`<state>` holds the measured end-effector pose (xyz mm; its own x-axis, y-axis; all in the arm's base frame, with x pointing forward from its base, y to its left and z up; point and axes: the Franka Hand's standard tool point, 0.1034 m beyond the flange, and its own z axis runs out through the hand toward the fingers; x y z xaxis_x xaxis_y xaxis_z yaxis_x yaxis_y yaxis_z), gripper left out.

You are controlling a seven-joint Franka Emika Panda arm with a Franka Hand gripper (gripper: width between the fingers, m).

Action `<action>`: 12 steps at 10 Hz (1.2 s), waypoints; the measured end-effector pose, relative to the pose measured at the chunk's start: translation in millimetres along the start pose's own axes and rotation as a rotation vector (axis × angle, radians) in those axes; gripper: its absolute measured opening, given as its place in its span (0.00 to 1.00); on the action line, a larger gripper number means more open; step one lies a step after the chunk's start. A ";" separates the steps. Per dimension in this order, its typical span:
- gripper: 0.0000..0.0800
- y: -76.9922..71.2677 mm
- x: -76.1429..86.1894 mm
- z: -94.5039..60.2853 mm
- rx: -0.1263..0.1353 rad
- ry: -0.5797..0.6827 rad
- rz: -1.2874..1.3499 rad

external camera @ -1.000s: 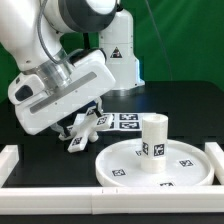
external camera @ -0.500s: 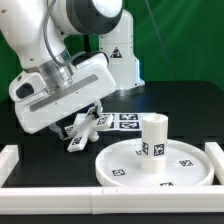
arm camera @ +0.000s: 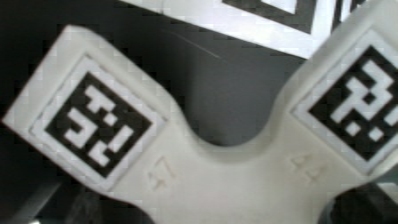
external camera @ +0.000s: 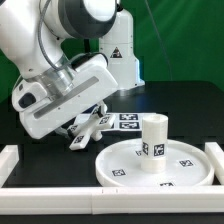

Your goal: Assemble round table

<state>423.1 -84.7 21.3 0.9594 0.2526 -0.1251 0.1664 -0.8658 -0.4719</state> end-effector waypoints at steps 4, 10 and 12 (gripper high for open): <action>0.81 -0.7 1.5 0.3 -0.004 0.002 0.015; 0.55 0.4 2.6 -3.2 -0.028 0.003 0.039; 0.55 -25.6 12.3 -31.0 -0.176 0.012 0.035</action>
Offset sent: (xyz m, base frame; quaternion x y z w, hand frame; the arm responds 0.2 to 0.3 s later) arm 0.0000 0.0000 0.0000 0.0000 0.0000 0.0000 1.0000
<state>437.8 -72.8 58.9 0.9678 0.2166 -0.1280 0.1689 -0.9365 -0.3071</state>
